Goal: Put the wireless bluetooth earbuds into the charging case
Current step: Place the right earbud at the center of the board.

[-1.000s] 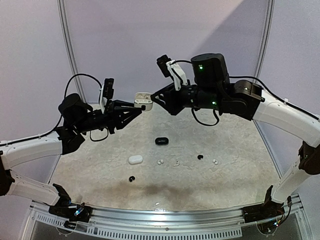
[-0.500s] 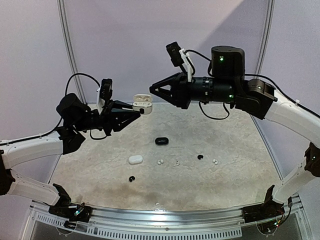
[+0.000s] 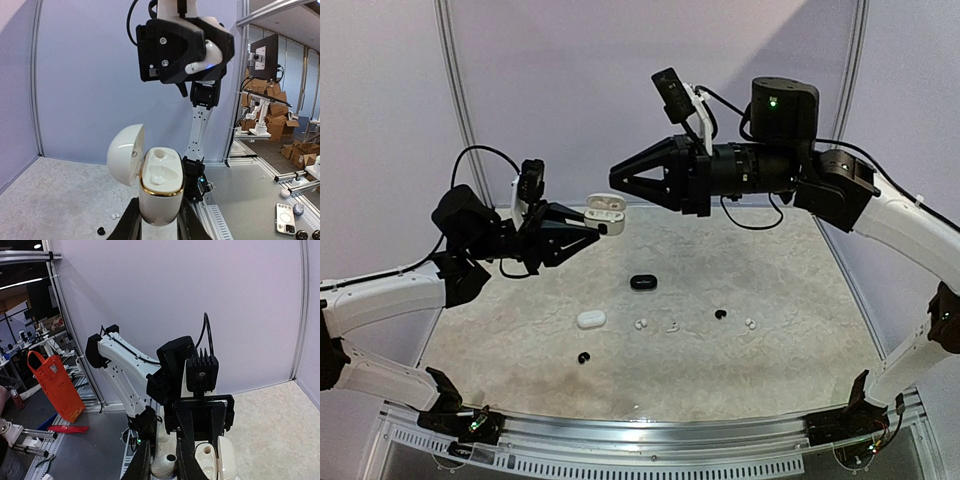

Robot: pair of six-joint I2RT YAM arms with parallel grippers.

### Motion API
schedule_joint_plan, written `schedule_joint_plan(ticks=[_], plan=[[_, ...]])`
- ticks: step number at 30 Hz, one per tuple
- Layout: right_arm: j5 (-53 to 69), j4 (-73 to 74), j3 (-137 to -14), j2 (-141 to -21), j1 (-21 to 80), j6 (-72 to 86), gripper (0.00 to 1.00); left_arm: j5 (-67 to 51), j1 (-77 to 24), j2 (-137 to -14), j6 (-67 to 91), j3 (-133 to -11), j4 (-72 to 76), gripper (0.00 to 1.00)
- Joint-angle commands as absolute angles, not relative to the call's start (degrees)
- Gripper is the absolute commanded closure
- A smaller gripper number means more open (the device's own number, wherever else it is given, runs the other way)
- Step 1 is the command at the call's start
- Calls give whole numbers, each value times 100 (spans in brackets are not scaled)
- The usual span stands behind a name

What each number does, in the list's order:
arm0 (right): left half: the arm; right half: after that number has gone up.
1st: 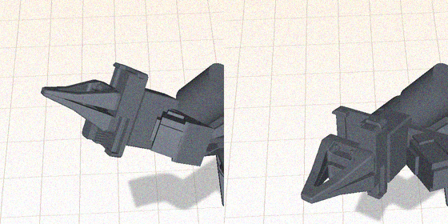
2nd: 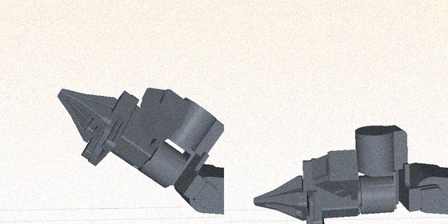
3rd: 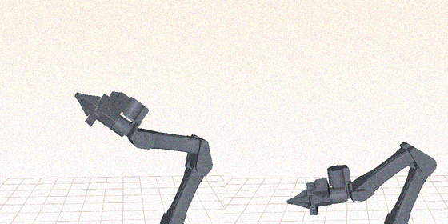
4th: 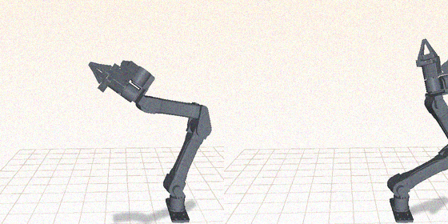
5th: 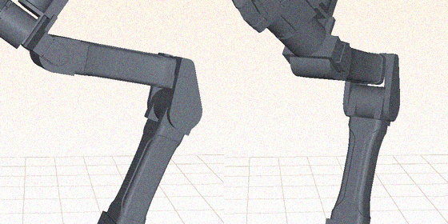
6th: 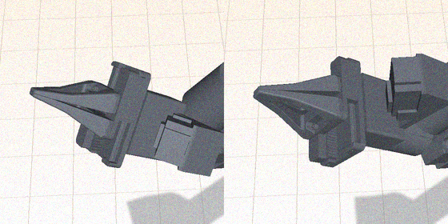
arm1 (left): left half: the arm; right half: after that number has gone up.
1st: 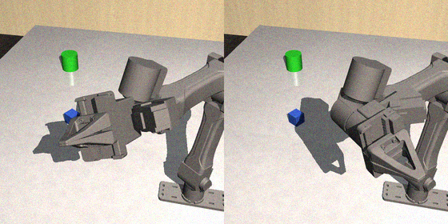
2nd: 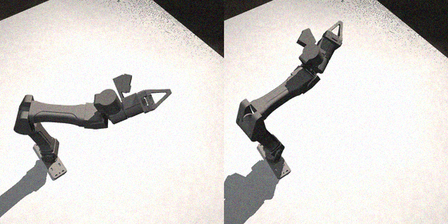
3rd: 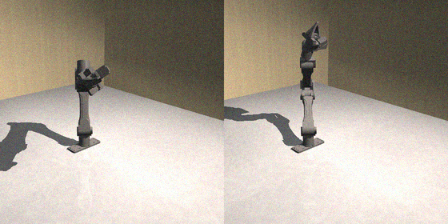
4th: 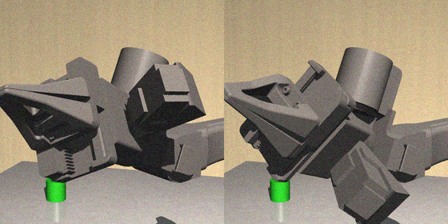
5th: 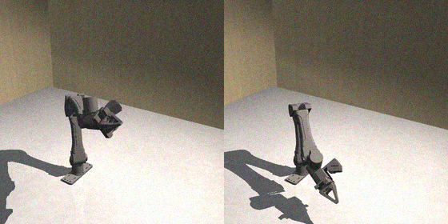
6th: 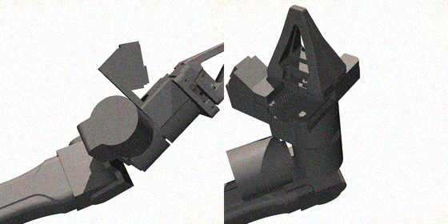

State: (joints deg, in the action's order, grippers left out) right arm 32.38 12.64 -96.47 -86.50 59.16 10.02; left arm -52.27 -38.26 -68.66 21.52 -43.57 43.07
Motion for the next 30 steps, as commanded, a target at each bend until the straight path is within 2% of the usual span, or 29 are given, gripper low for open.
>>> schedule_joint_plan(ticks=[1,7,23,30], plan=[[3471,2070,-10052,-8940,5889,733,92,-5649,-3920,-6892,1956,-4471,4380,100],[3375,3018,-10461,-9221,5908,565,93,-5887,-3920,-6896,1500,-4551,4215,100],[3194,4053,-10962,-9521,5942,267,90,-5991,-3938,-6946,1371,-4684,3834,100],[3479,3559,-10895,-9368,5944,422,92,-5404,-3921,-6946,1259,-4594,3344,100]])
